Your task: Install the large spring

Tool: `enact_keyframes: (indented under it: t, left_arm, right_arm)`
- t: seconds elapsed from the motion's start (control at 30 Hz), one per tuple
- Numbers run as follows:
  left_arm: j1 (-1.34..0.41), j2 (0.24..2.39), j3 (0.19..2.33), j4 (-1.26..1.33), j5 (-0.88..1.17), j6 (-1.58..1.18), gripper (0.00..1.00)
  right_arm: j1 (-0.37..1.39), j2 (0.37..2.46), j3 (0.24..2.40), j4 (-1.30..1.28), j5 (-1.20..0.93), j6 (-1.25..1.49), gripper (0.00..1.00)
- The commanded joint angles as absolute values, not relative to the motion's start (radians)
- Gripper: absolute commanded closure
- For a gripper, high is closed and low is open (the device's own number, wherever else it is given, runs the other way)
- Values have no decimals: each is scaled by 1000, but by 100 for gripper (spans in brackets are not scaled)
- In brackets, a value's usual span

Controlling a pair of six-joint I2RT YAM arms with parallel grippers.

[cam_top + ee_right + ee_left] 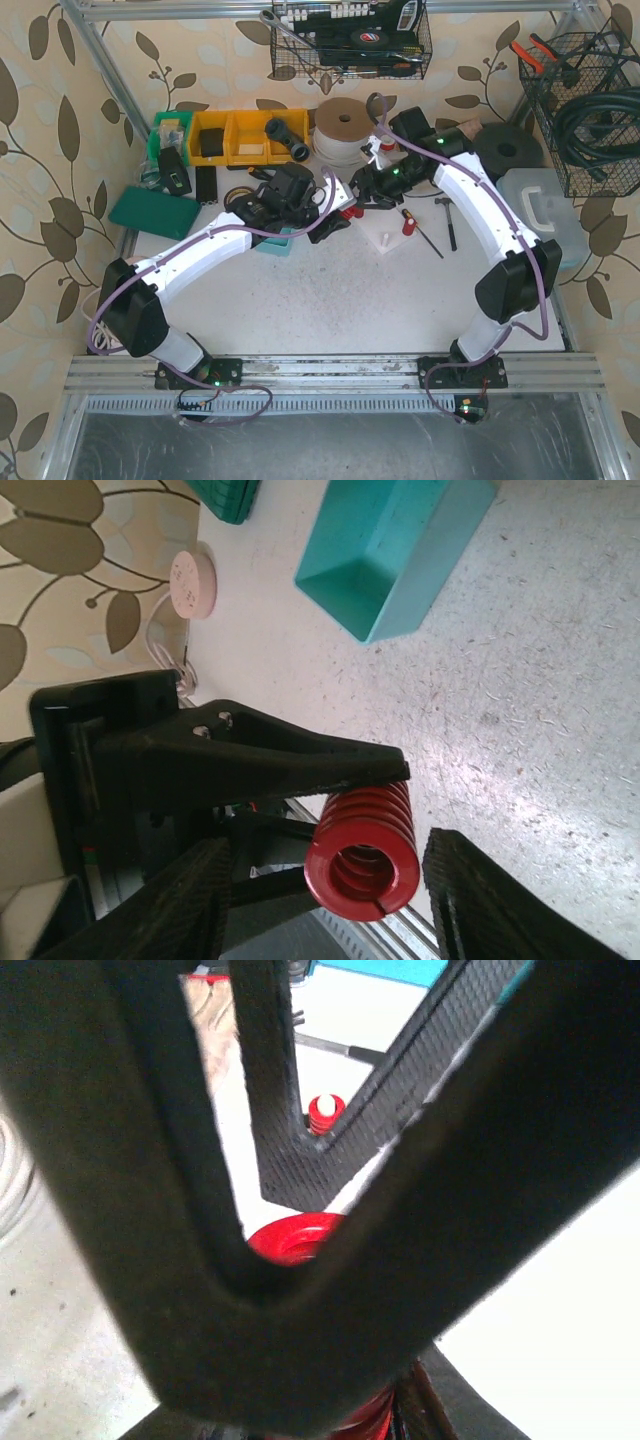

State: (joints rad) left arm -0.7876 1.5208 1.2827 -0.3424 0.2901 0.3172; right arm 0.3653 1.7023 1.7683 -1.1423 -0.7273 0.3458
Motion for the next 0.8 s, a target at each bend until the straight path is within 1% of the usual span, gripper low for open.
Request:
enact_keyframes:
  t: [0.0, 0.1, 0.2, 0.4, 0.67, 0.77]
  left_arm:
    - [-801, 1506, 1340, -247, 312, 334, 100]
    - [-801, 1506, 1334, -248, 311, 336, 100]
    - [-801, 1505, 1335, -250, 311, 338, 100]
    - [-801, 1501, 1337, -243, 316, 337, 100]
    - [-801, 1484, 1320, -212, 316, 326, 100]
    - [-801, 1477, 1314, -204, 316, 324, 100]
  right_arm:
    - [384, 1727, 1829, -1241, -650, 301, 42]
    - [378, 1708, 1835, -1222, -607, 323, 38]
    - [378, 1703, 1806, -1197, -644, 336, 37]
    - [384, 1715, 1788, -1168, -703, 336, 47]
    - [390, 1737, 1778, -1188, -712, 329, 49]
    - [392, 1741, 1778, -1195, -705, 321, 55]
